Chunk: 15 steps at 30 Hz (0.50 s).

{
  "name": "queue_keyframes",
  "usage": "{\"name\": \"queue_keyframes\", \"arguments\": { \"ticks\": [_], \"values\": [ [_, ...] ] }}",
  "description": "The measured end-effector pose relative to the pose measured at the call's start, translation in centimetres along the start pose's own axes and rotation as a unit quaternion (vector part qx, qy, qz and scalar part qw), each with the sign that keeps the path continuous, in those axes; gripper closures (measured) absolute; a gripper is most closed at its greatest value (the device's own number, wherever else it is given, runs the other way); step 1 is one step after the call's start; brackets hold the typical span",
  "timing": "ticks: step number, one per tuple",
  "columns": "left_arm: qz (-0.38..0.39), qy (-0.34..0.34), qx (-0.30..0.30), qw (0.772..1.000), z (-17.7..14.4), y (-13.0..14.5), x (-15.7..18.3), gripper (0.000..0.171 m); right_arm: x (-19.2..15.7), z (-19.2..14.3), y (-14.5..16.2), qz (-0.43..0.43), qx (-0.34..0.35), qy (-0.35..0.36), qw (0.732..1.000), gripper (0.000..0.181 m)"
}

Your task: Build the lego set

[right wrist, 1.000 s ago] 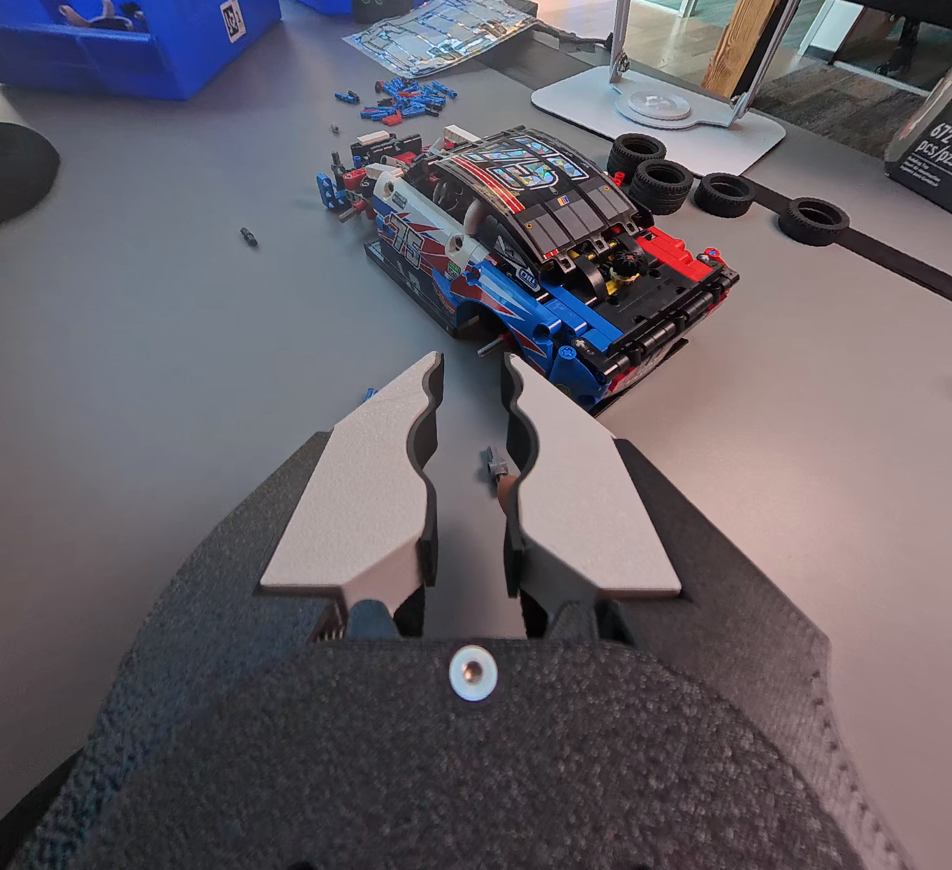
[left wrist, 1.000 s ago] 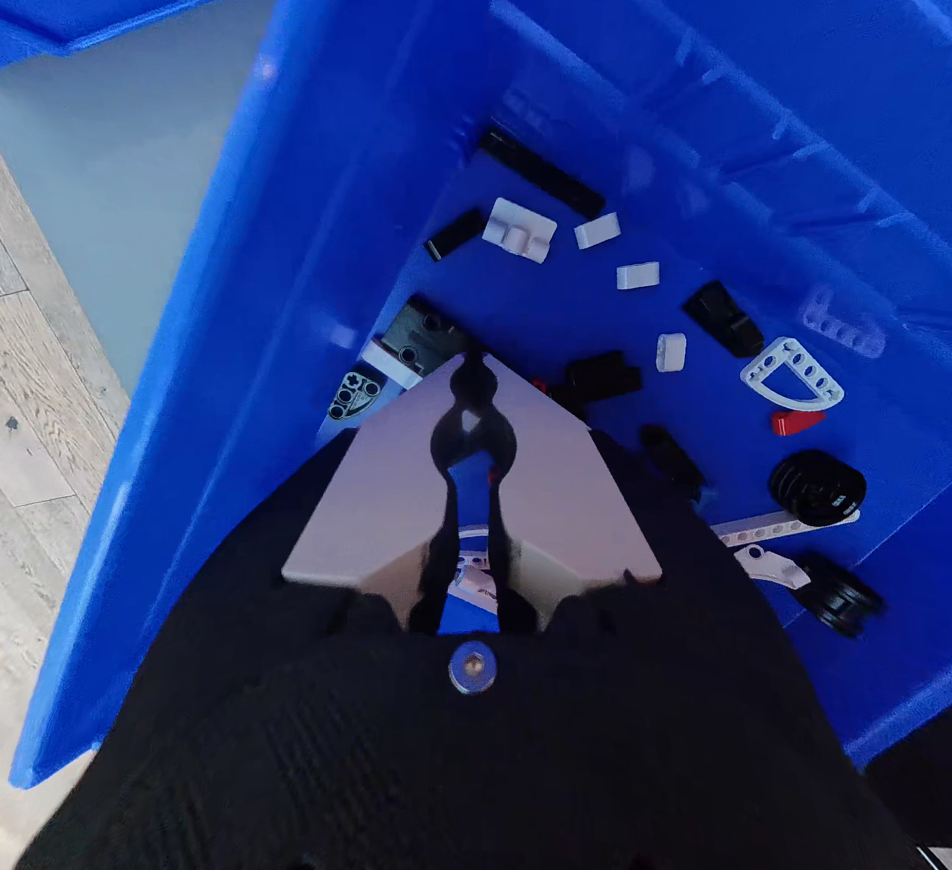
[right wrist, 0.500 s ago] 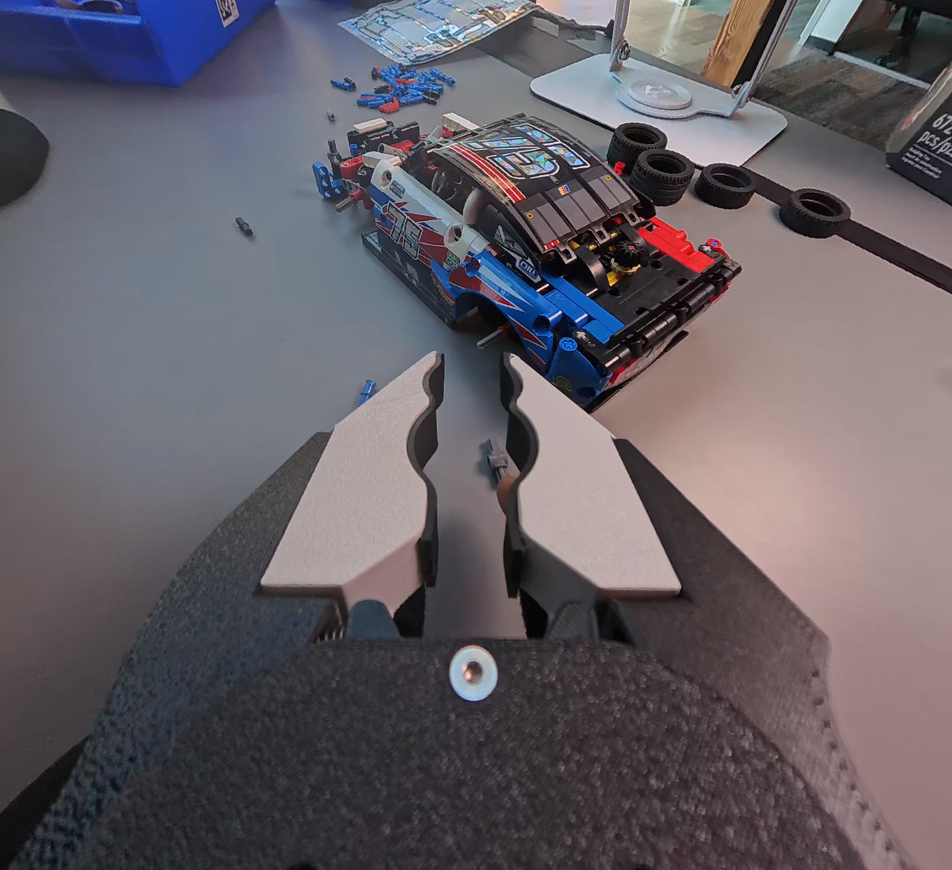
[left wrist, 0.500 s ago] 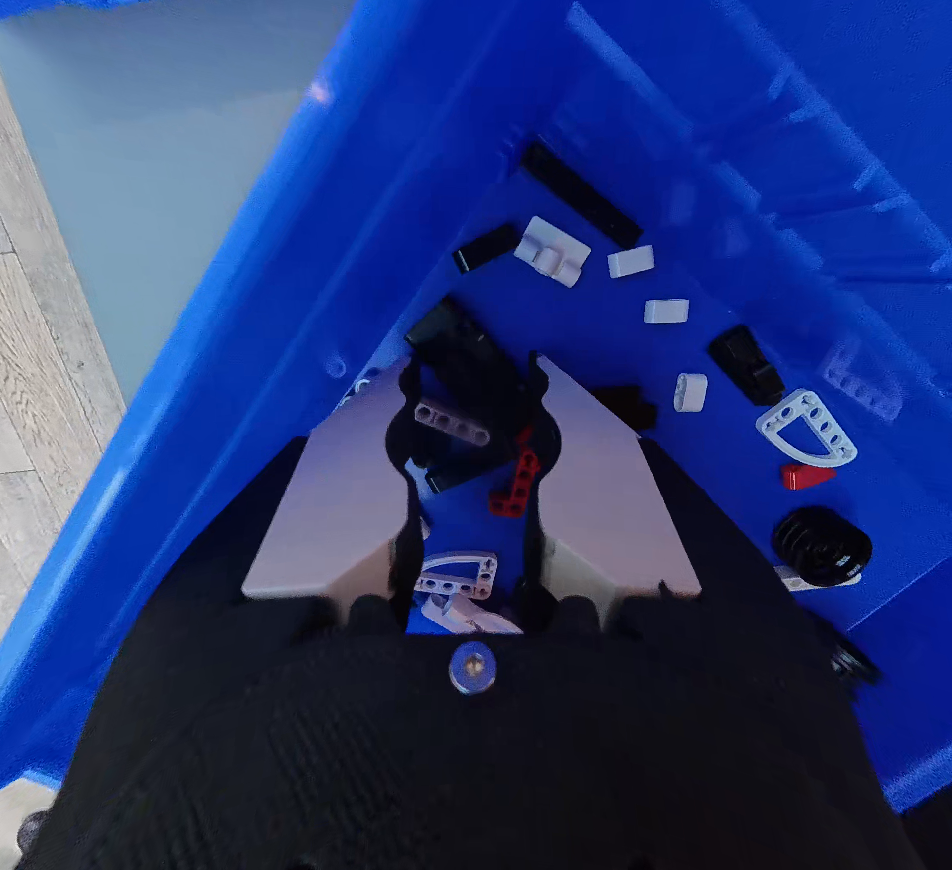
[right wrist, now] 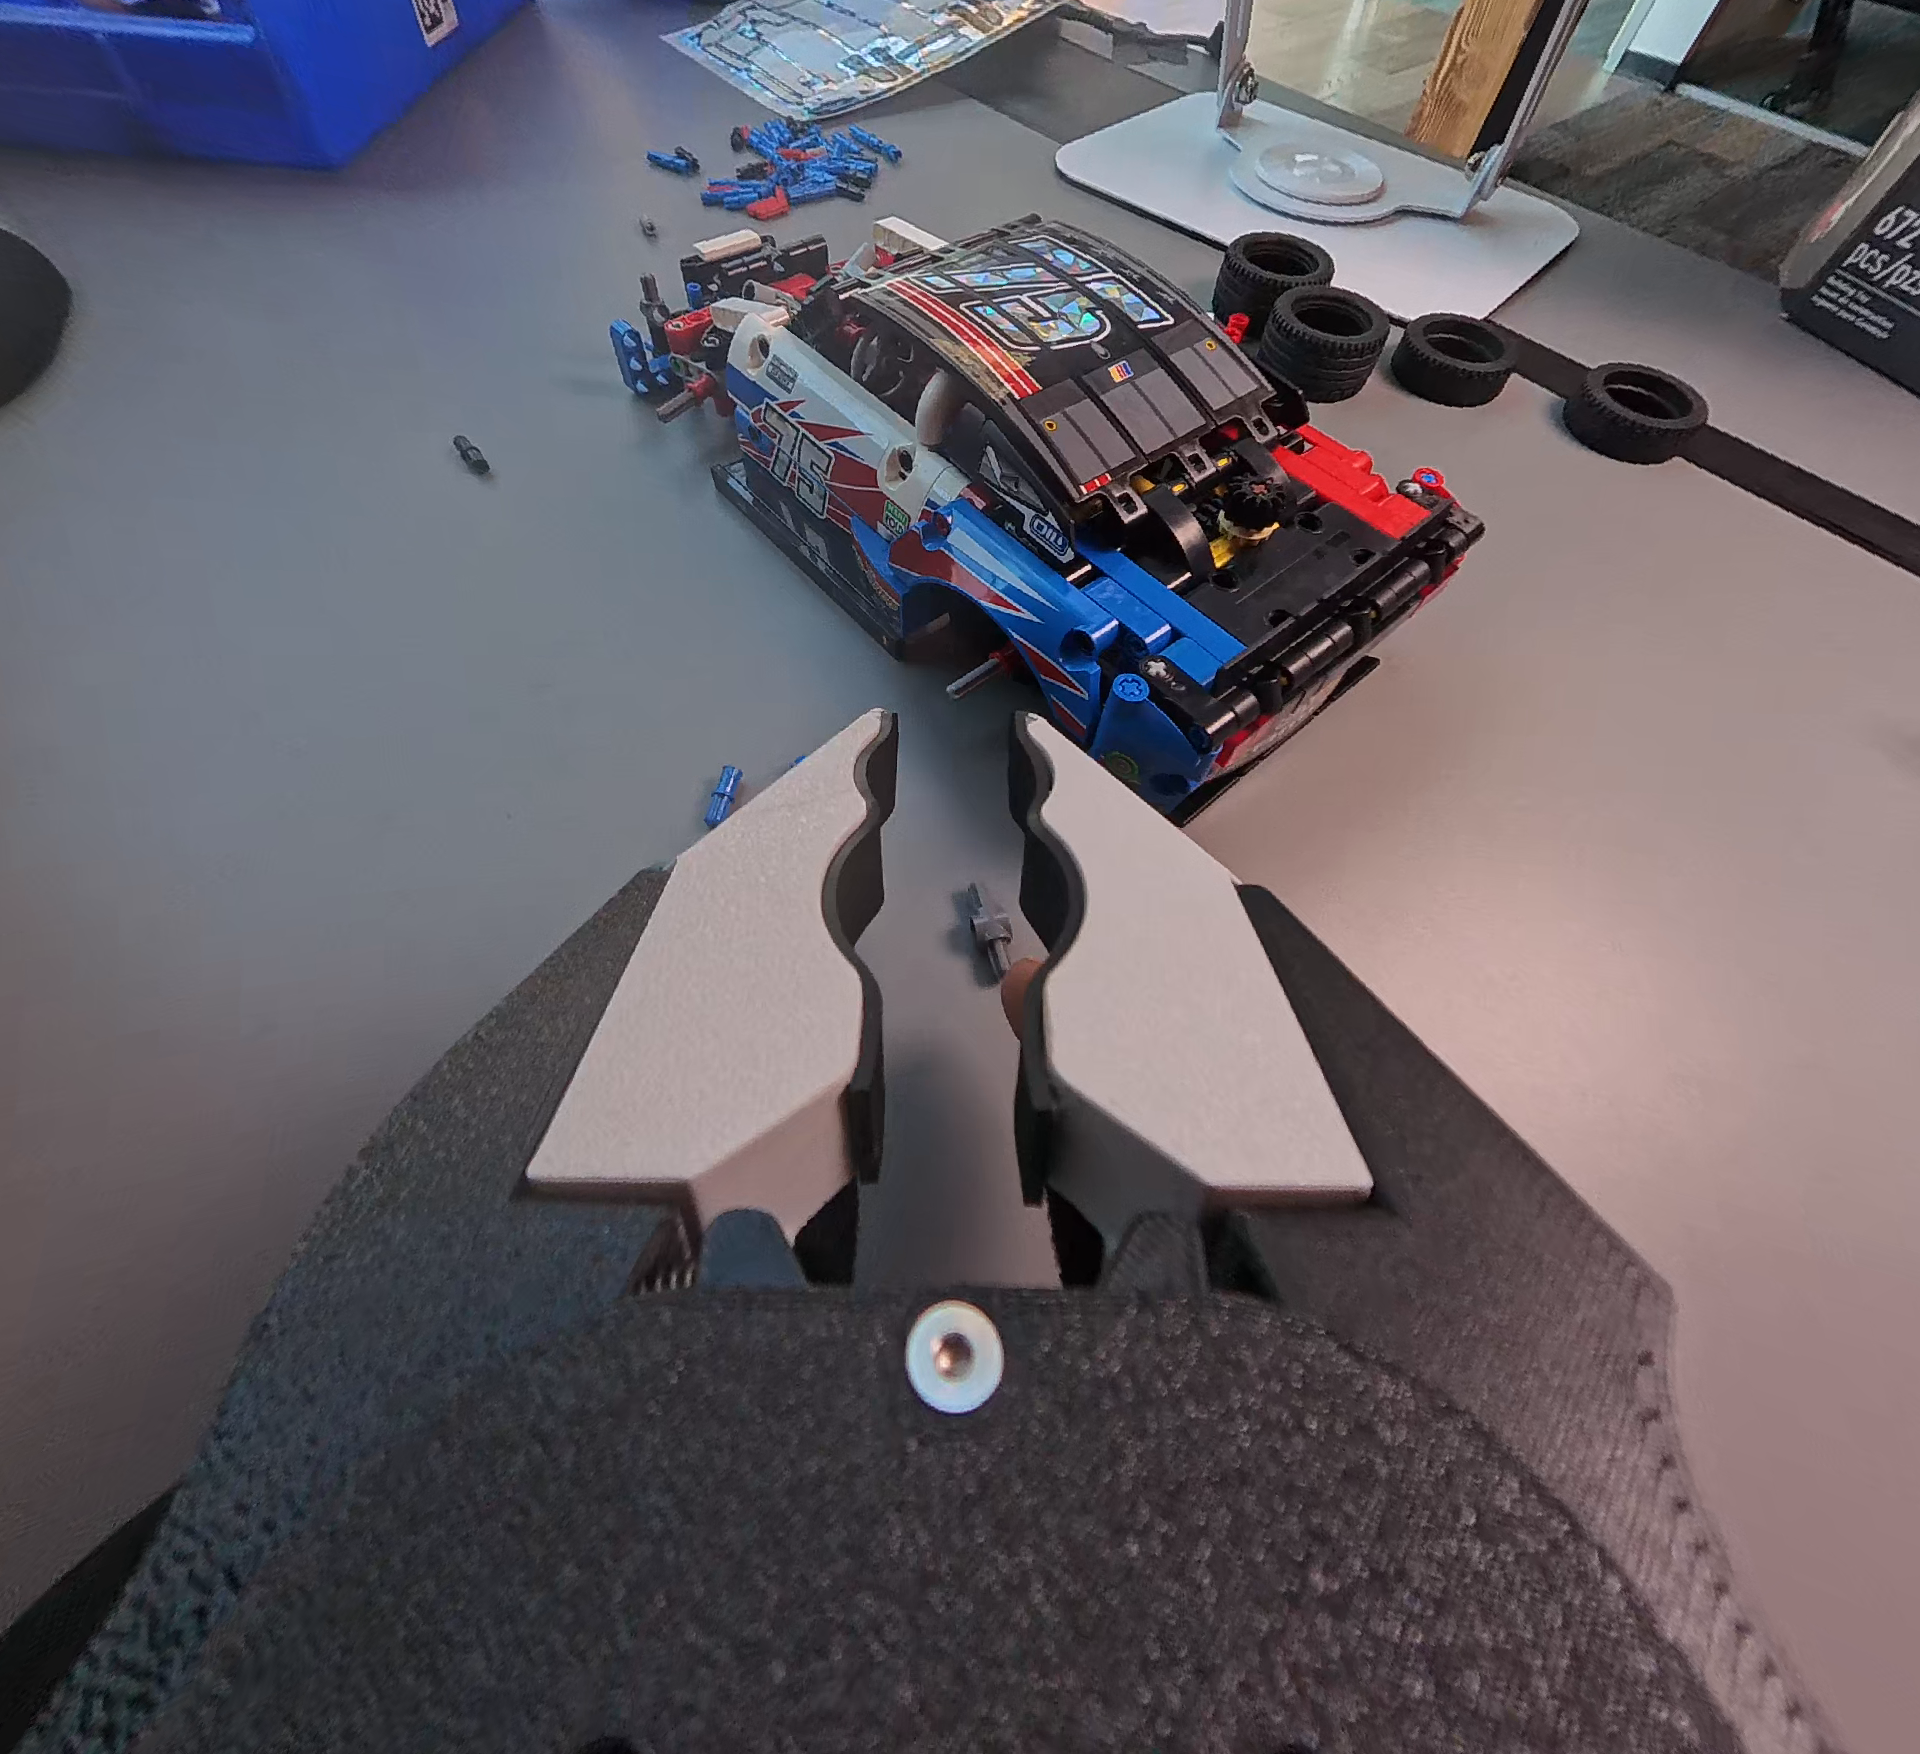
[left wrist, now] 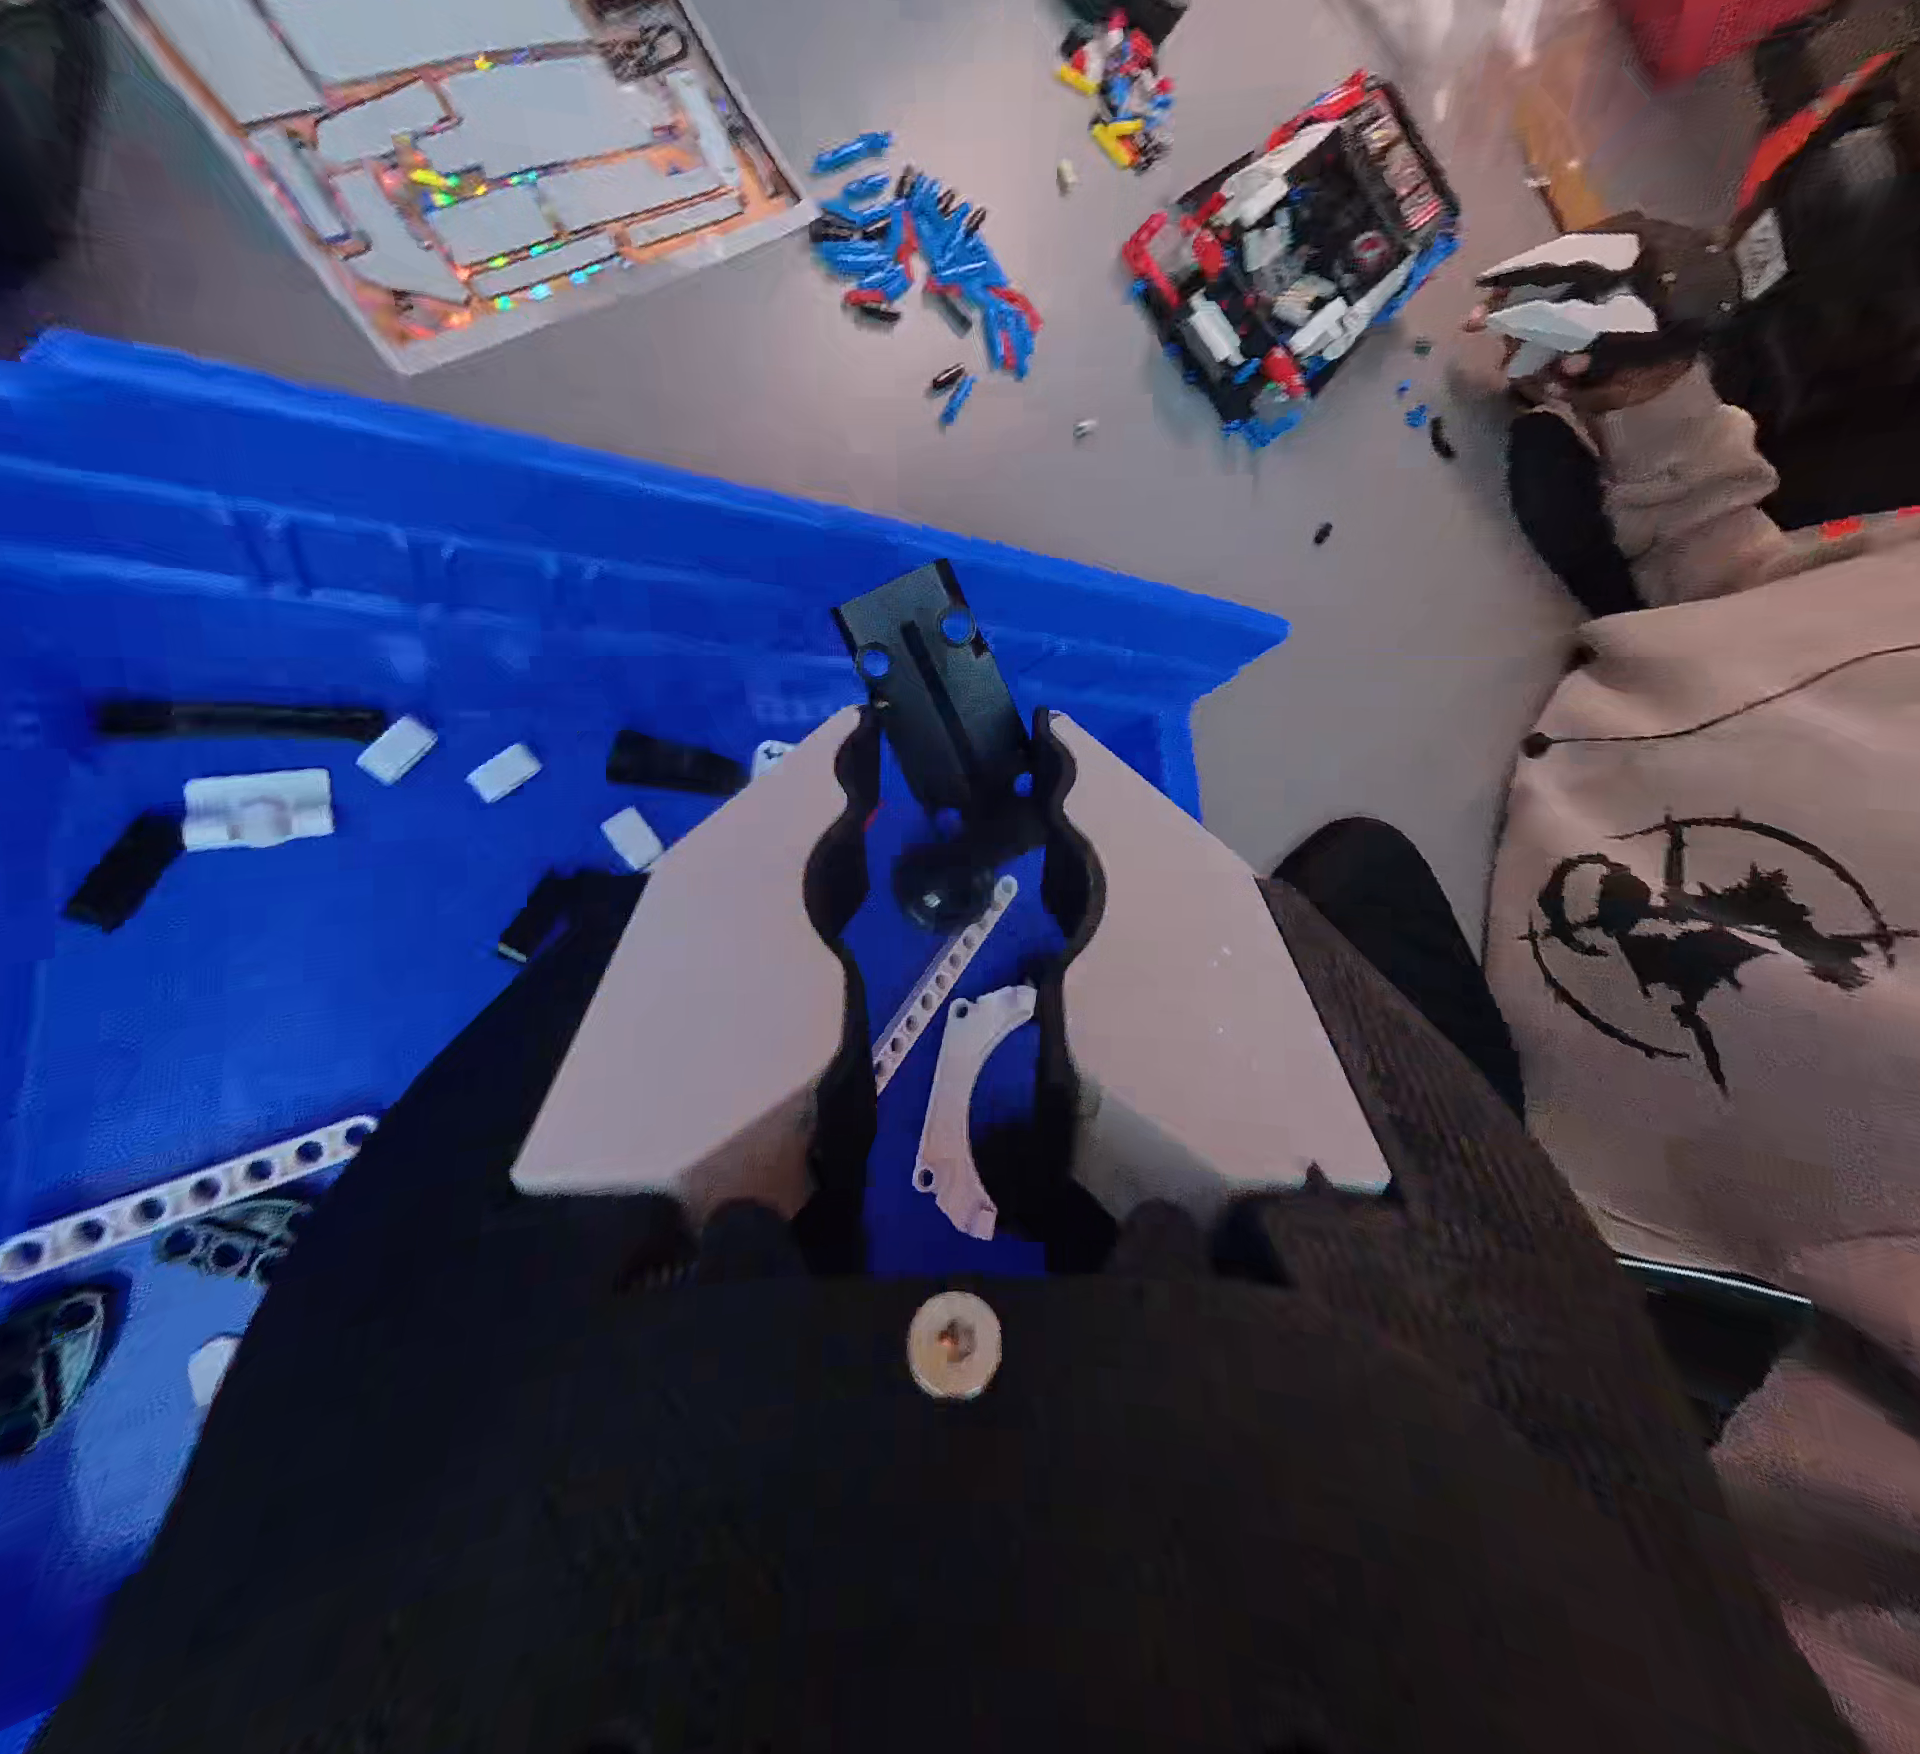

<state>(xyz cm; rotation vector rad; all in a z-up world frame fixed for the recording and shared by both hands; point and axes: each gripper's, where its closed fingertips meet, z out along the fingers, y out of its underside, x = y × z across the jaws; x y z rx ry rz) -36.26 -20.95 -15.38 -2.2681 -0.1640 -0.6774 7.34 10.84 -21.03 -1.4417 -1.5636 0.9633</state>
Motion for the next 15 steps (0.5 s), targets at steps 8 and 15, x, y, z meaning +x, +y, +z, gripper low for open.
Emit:
{"name": "queue_keyframes", "arguments": {
  "ticks": [8, 15],
  "values": [
    [0.005, 0.076, 0.031, 0.997, -1.1, -0.1, 2.8, 0.143, -0.2, 0.1, -0.1, -0.002, -0.001, 0.001, 1.000, 0.163],
    [0.002, 0.080, 0.030, 0.996, -0.9, 0.3, 2.9, 0.143, -0.2, 0.1, -0.1, -0.002, -0.001, 0.000, 1.000, 0.163]
  ]
}}
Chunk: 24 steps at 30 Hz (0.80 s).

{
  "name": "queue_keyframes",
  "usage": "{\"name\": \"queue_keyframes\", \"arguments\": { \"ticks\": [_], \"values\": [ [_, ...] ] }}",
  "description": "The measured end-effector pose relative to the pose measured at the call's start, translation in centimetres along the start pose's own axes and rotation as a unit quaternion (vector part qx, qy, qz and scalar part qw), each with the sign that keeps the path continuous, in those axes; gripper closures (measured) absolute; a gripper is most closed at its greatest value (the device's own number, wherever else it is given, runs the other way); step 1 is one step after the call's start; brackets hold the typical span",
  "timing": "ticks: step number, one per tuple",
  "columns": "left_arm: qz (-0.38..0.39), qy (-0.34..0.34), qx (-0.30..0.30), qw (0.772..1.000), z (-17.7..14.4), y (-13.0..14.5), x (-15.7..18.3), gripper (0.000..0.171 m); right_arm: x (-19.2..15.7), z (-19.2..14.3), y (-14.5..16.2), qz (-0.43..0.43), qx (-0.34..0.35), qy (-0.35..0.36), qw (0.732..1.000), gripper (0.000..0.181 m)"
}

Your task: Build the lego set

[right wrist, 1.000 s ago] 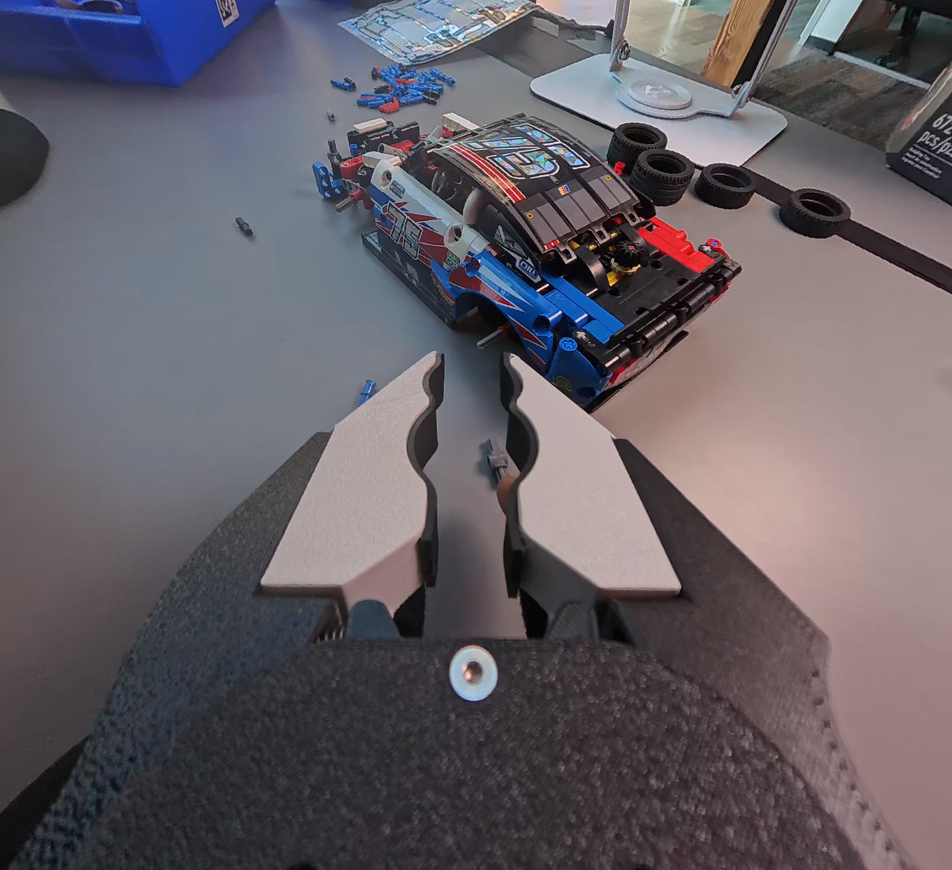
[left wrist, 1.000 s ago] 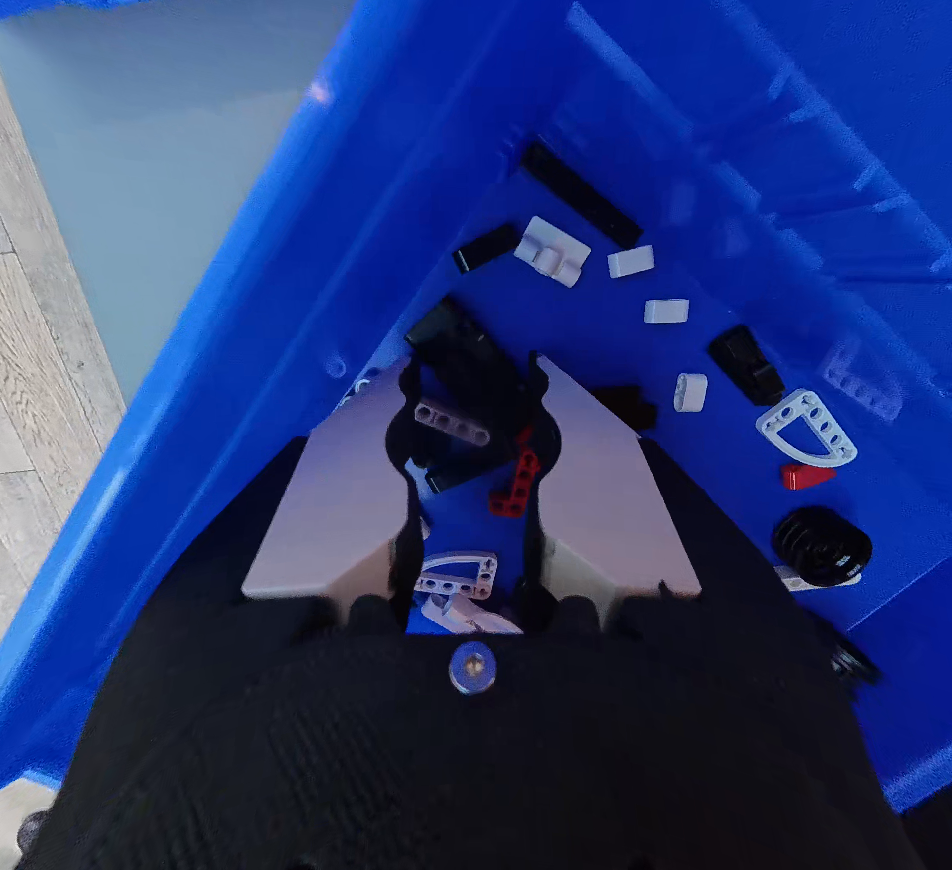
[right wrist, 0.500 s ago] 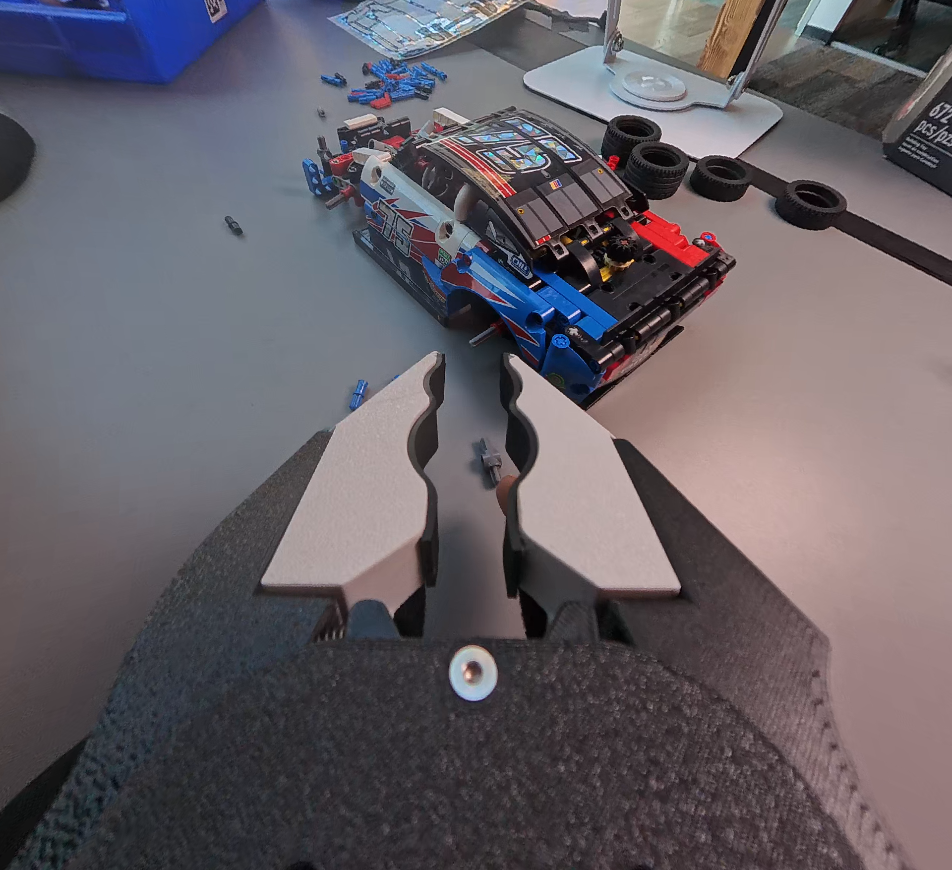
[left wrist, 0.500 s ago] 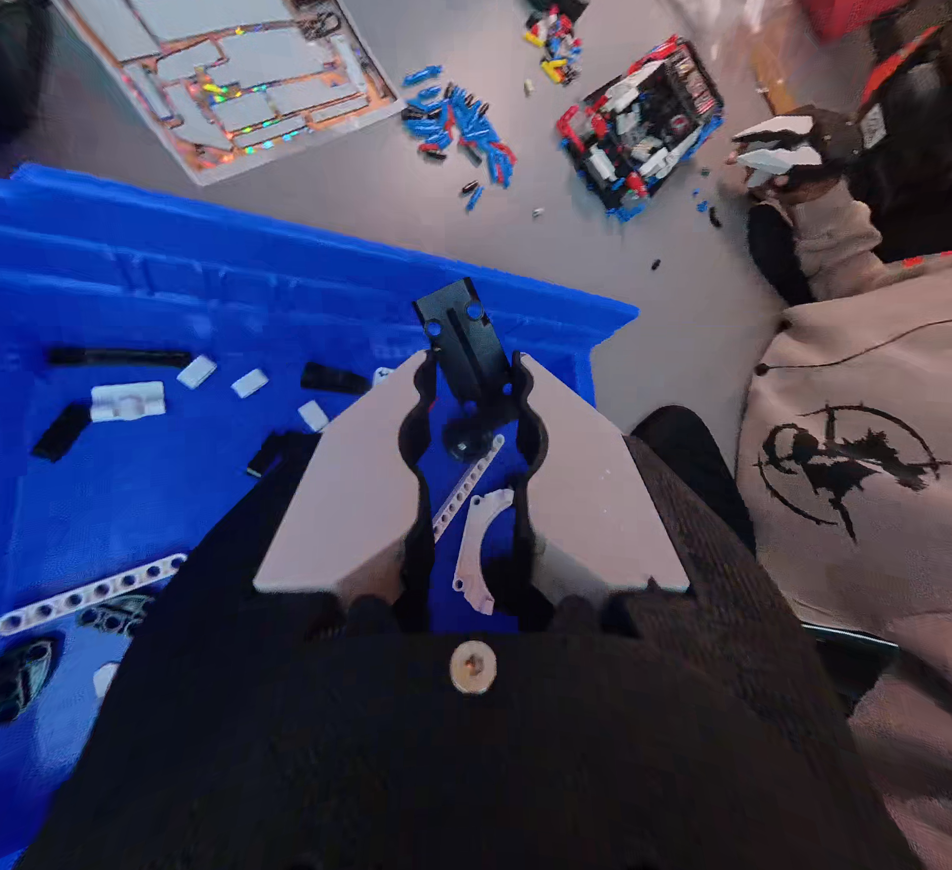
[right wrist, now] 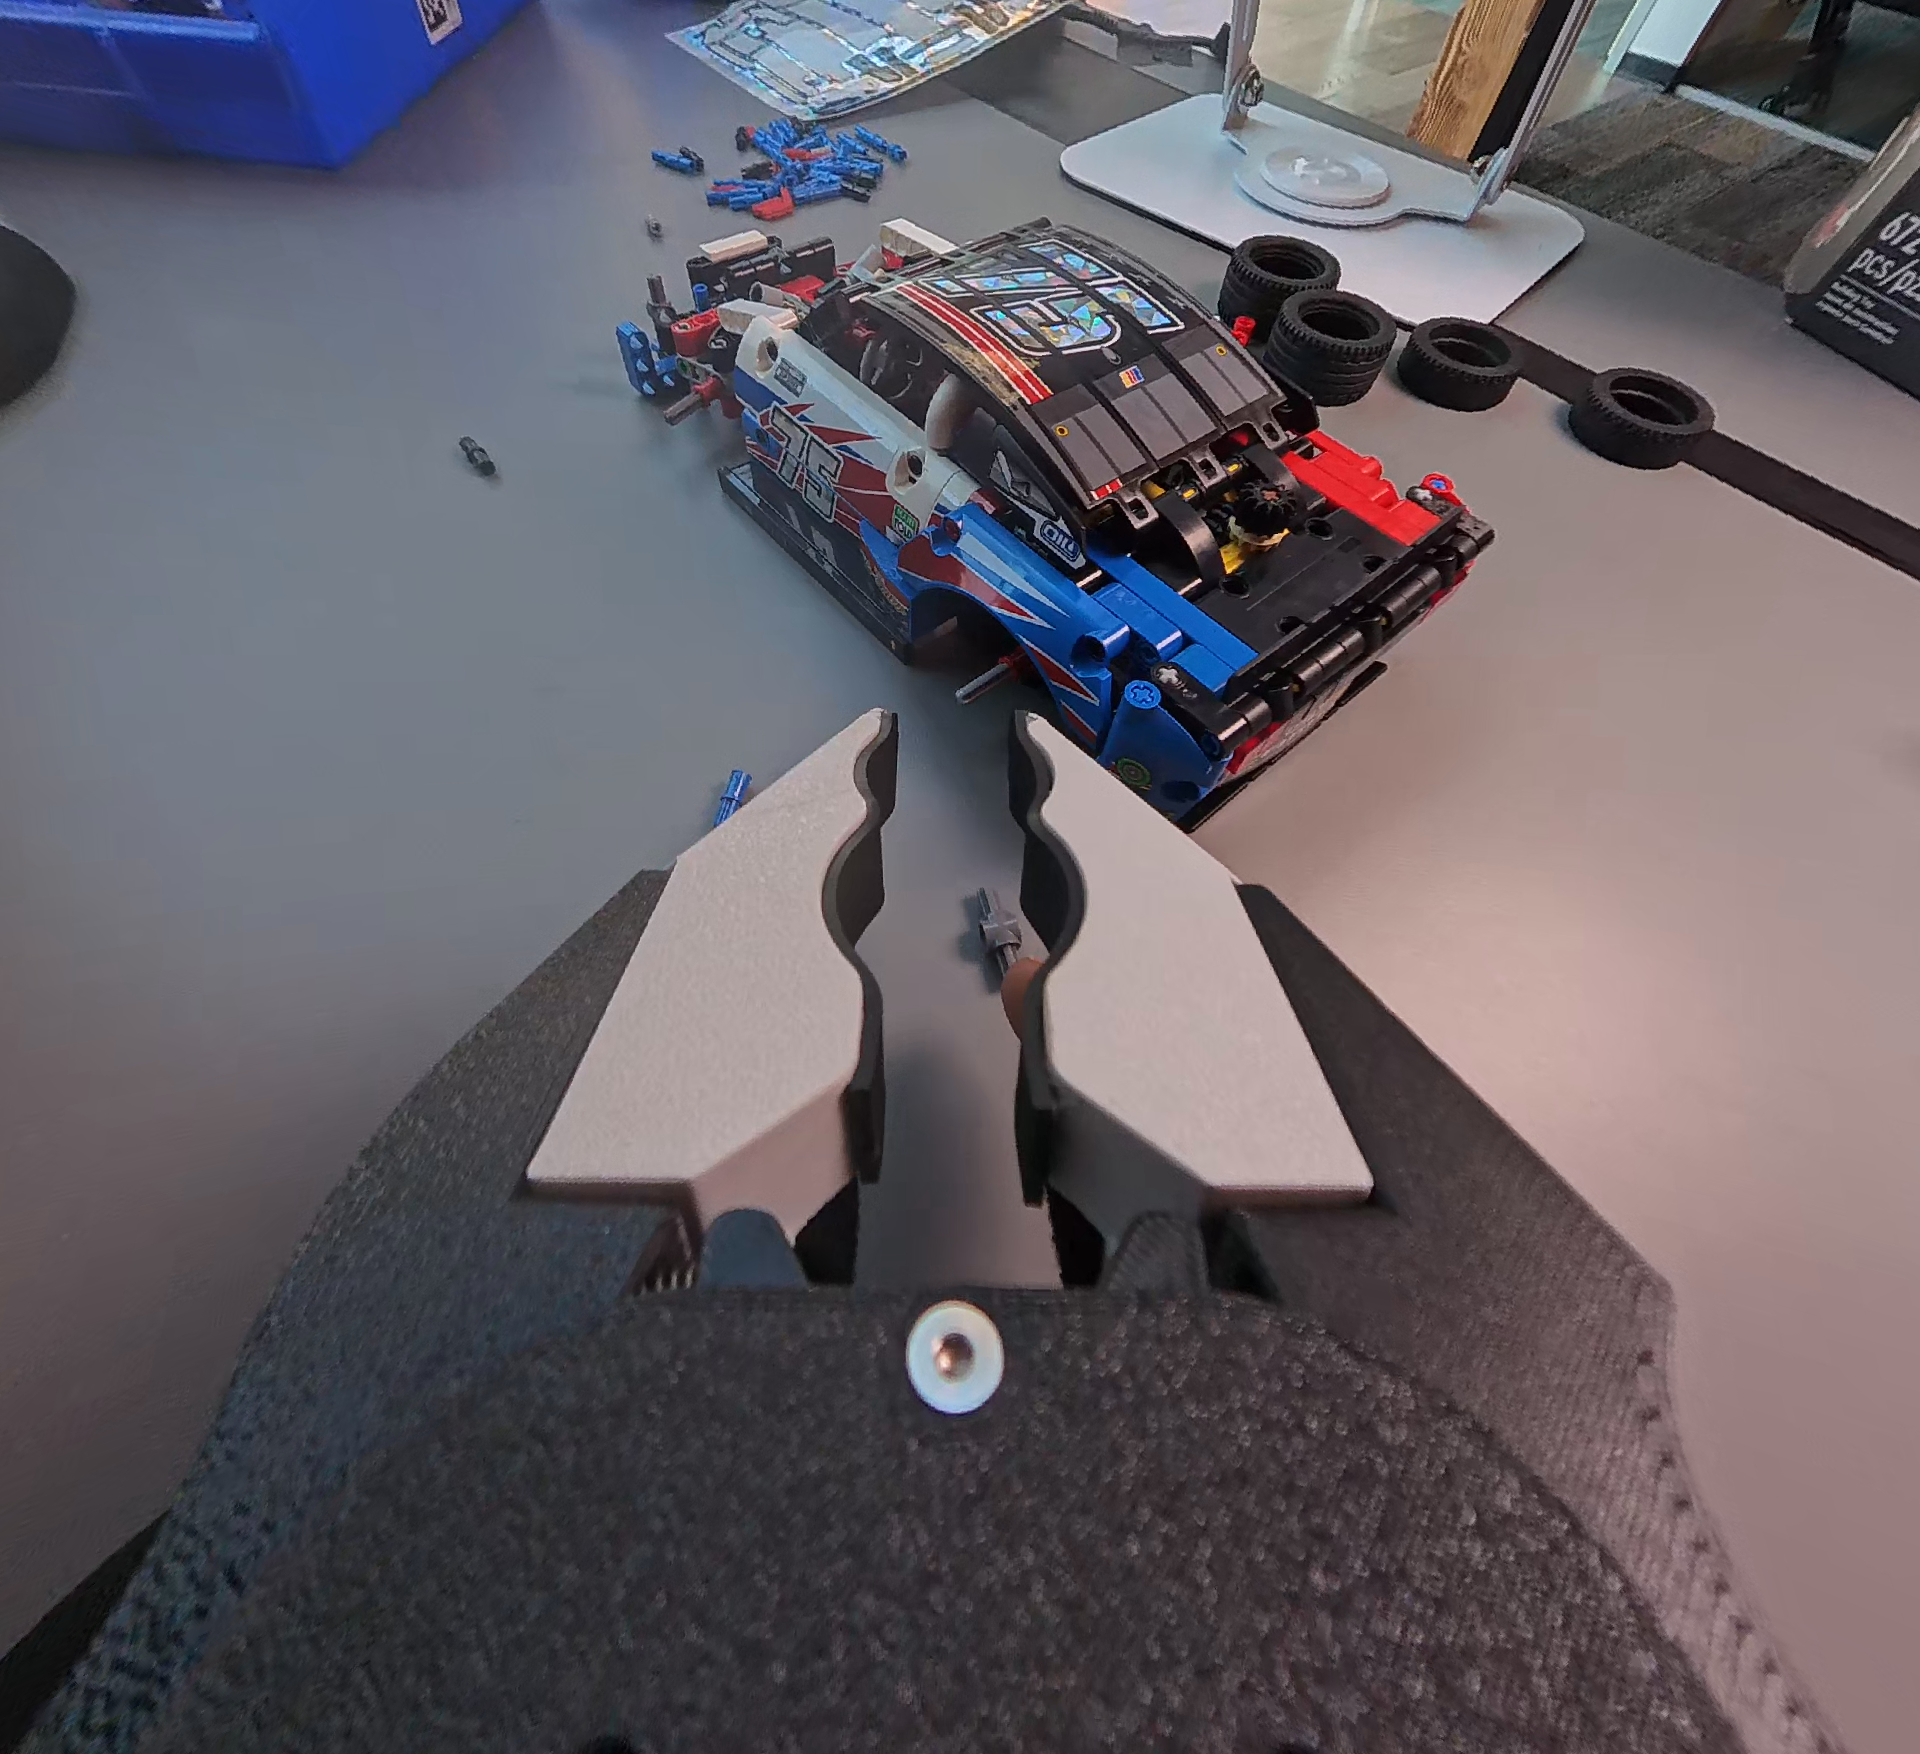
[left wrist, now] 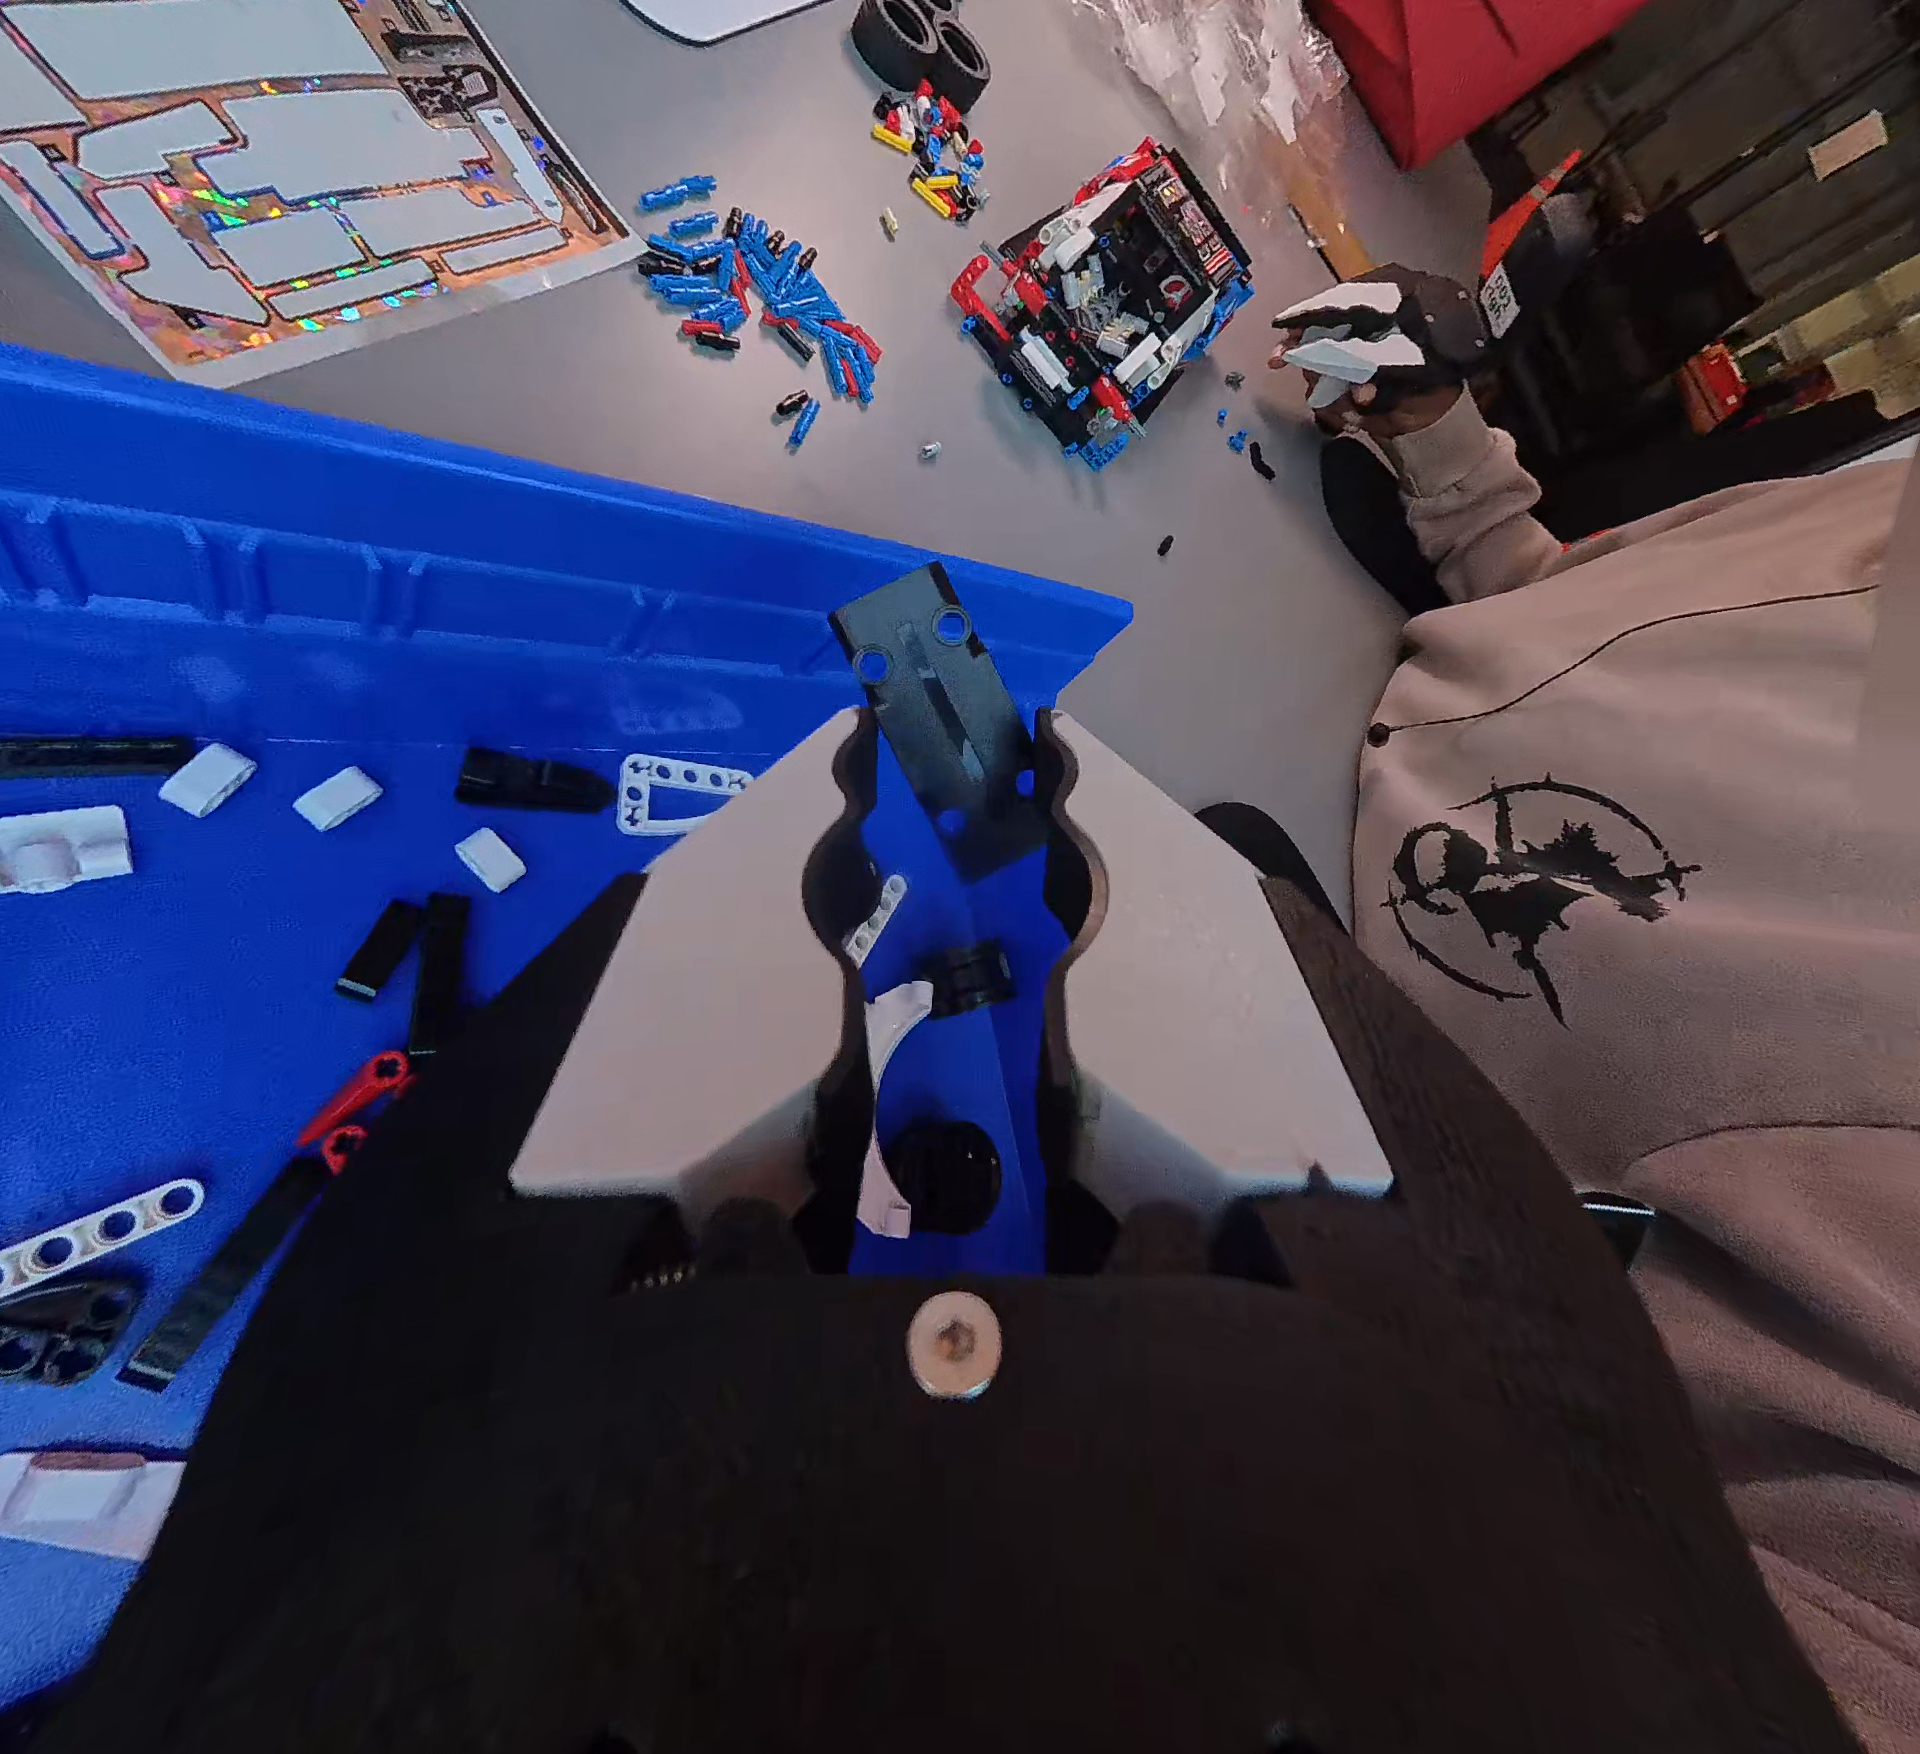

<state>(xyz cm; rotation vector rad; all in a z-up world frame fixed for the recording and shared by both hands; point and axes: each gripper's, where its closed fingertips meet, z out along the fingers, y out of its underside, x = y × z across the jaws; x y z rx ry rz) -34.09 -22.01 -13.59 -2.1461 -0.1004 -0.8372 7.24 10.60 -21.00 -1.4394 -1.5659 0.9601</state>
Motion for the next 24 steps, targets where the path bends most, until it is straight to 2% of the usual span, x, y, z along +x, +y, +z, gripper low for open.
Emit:
{"name": "queue_keyframes", "arguments": {
  "ticks": [12, 14, 17, 20, 24],
  "values": [
    [0.025, -0.053, 0.056, 0.997, -2.0, -2.0, -0.6, 0.139, 0.1, -0.2, -0.1, 0.000, 0.003, 0.000, 1.000, 0.163],
    [0.030, -0.075, 0.065, 0.995, -2.5, -2.2, -1.1, 0.140, 0.0, -0.1, 0.0, 0.000, 0.002, 0.000, 1.000, 0.163],
    [0.034, -0.143, 0.062, 0.987, -3.4, -2.1, -3.1, 0.142, 0.0, -0.1, -0.1, 0.000, 0.002, -0.001, 1.000, 0.163],
    [0.044, -0.264, 0.020, 0.963, -4.7, -0.9, -6.7, 0.144, 0.0, 0.0, -0.1, -0.001, 0.002, -0.001, 1.000, 0.163],
    [0.070, -0.422, -0.076, 0.901, -6.9, 1.2, -10.8, 0.142, -0.1, 0.1, 0.0, -0.002, -0.001, -0.003, 1.000, 0.163]
  ]
}}
